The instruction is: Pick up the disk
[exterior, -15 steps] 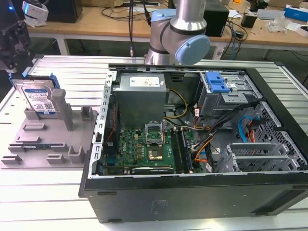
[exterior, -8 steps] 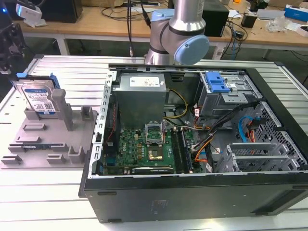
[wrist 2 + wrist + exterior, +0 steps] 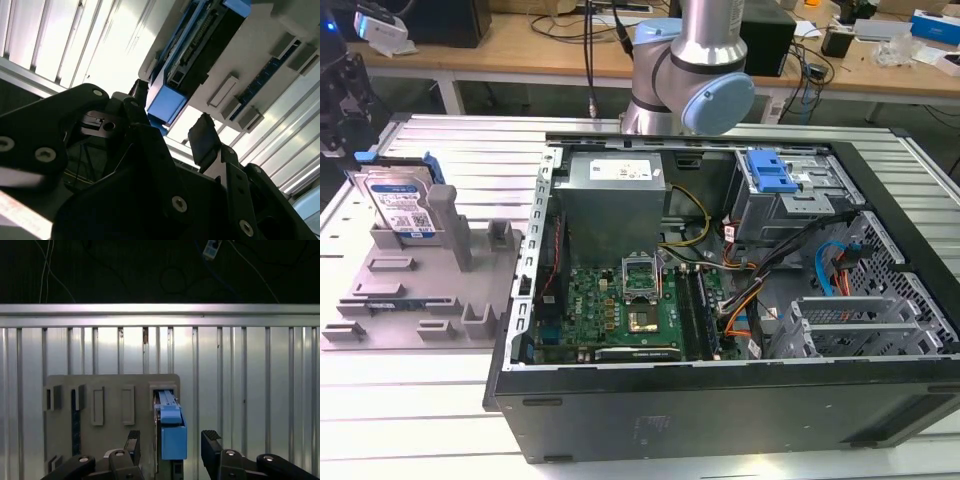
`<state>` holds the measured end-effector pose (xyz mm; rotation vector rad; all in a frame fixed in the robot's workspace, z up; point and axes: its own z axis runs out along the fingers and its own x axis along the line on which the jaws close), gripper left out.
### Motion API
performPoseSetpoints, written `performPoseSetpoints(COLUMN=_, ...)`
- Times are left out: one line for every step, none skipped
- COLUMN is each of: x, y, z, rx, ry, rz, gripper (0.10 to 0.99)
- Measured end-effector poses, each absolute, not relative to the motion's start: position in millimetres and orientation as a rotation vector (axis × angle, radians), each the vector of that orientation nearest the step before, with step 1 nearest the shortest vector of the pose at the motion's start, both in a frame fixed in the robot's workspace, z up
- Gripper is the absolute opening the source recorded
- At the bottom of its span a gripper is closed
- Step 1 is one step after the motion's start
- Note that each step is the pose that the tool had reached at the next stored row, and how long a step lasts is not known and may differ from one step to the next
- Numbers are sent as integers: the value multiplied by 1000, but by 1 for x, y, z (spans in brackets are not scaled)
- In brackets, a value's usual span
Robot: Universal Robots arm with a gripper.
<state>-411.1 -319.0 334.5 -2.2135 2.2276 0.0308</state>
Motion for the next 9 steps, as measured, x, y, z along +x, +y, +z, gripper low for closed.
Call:
performPoseSetpoints(x=-411, y=-319, z=334, rx=-2213, ry=2228, rz=31, gripper=604)
performPoseSetpoints(x=-411, y=-319, z=334, rx=-2213, ry=2228, rz=31, gripper=604)
performPoseSetpoints(x=-411, y=-319, z=334, rx=-2213, ry=2228, rz=31, gripper=604)
performPoseSetpoints(x=-411, y=-319, z=333, rx=-2213, ry=2228, rz=31, gripper=604)
performPoseSetpoints(x=-410, y=-319, z=333, rx=-2213, ry=2228, rz=31, gripper=604)
performPoseSetpoints(x=-410, y=-319, z=332, rx=-2213, ry=2228, rz=30, gripper=604)
performPoseSetpoints(x=-410, y=-319, z=331, rx=-2214, ry=2228, rz=30, gripper=604)
performPoseSetpoints(x=-410, y=-319, z=330, rx=-2214, ry=2228, rz=30, gripper=604)
performPoseSetpoints(x=-410, y=-319, z=329, rx=-2214, ry=2228, rz=29, gripper=604)
